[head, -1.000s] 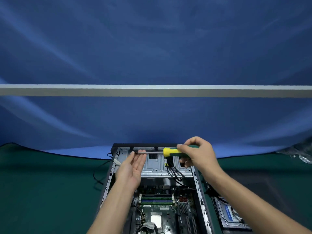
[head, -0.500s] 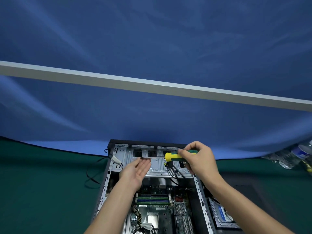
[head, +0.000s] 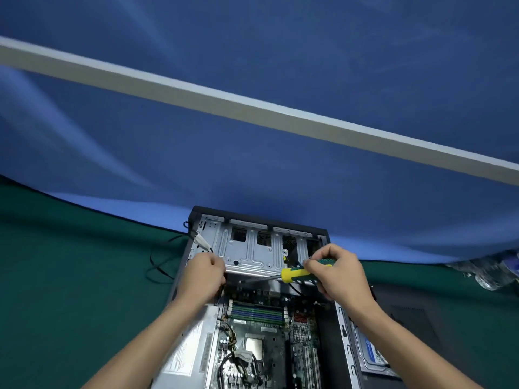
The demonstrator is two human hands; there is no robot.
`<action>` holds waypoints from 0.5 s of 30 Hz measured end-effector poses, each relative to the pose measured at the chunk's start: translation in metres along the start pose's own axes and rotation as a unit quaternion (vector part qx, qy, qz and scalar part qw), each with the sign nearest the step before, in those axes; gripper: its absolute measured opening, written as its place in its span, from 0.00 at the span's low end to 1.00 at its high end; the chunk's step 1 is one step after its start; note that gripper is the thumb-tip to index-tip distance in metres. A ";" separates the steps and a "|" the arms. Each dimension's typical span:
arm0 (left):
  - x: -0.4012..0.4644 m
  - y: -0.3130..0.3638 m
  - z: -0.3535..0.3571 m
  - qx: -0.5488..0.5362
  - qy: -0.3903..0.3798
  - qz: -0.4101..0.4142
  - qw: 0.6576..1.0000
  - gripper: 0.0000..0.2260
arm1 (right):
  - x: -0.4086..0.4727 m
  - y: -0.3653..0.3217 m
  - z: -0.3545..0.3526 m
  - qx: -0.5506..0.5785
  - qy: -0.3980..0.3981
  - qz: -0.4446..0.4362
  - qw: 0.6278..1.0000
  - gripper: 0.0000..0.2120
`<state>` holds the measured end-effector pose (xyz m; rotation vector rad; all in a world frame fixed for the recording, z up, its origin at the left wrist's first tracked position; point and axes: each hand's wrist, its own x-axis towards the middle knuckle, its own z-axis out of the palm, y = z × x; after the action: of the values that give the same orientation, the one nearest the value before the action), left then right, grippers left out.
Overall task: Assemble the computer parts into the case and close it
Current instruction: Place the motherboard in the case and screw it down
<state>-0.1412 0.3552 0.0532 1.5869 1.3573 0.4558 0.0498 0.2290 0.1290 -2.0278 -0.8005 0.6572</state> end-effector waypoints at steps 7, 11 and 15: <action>-0.003 -0.042 0.012 0.423 -0.052 0.208 0.881 0.09 | -0.002 0.018 0.028 -0.099 -0.061 -0.017 0.993 0.07; 0.003 -0.046 0.015 0.446 -0.049 0.195 0.872 0.12 | 0.006 0.031 0.044 -0.122 -0.088 -0.010 0.989 0.07; 0.004 -0.047 0.019 0.428 -0.035 0.195 0.882 0.08 | 0.015 0.045 0.056 -0.137 -0.104 0.008 0.985 0.07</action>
<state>-0.1508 0.3474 0.0037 2.6019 1.2413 -0.0068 0.0342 0.2483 0.0598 -2.2392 -1.0452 0.8155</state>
